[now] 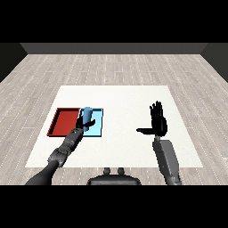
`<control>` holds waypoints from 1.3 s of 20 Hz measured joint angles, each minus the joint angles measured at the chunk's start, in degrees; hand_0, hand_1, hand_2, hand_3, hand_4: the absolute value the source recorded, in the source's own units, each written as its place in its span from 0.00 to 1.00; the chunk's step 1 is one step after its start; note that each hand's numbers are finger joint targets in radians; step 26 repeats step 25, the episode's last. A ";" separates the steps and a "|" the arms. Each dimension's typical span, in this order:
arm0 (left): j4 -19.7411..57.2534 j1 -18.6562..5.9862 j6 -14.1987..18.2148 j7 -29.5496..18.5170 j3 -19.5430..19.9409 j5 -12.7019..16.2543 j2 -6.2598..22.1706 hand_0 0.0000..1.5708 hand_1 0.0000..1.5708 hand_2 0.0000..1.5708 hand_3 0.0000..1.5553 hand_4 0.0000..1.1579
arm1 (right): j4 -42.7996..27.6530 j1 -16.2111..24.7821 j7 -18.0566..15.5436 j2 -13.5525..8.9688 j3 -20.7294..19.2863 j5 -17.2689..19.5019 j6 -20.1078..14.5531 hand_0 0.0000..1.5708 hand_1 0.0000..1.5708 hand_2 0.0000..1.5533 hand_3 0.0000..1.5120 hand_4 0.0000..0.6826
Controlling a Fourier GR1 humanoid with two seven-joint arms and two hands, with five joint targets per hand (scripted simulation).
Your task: Pick the blue can and put it in the blue box
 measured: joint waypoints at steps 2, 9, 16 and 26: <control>1.73 -1.09 -0.19 2.34 -0.55 -0.90 -0.11 0.00 0.00 0.00 0.00 0.00 | -1.06 0.12 0.49 -0.43 -0.54 -0.73 0.59 0.00 0.00 0.00 0.00 0.00; 2.81 -2.42 5.06 4.55 -1.10 -2.59 0.21 0.00 0.00 0.00 0.00 0.00 | -2.75 1.37 -0.19 -0.39 -0.32 0.21 1.38 0.00 0.00 0.00 0.00 0.00; -6.24 -1.18 7.32 -7.88 3.89 1.48 1.03 0.00 0.00 0.00 0.00 0.00 | -3.88 1.20 0.56 -0.47 -0.21 0.51 1.57 0.00 0.00 0.00 0.00 0.00; -26.47 3.60 -14.10 -24.55 3.45 5.71 -1.39 0.00 0.00 0.00 0.00 0.00 | -1.73 3.11 0.15 -1.47 1.57 2.88 3.01 0.00 0.00 0.00 0.00 0.00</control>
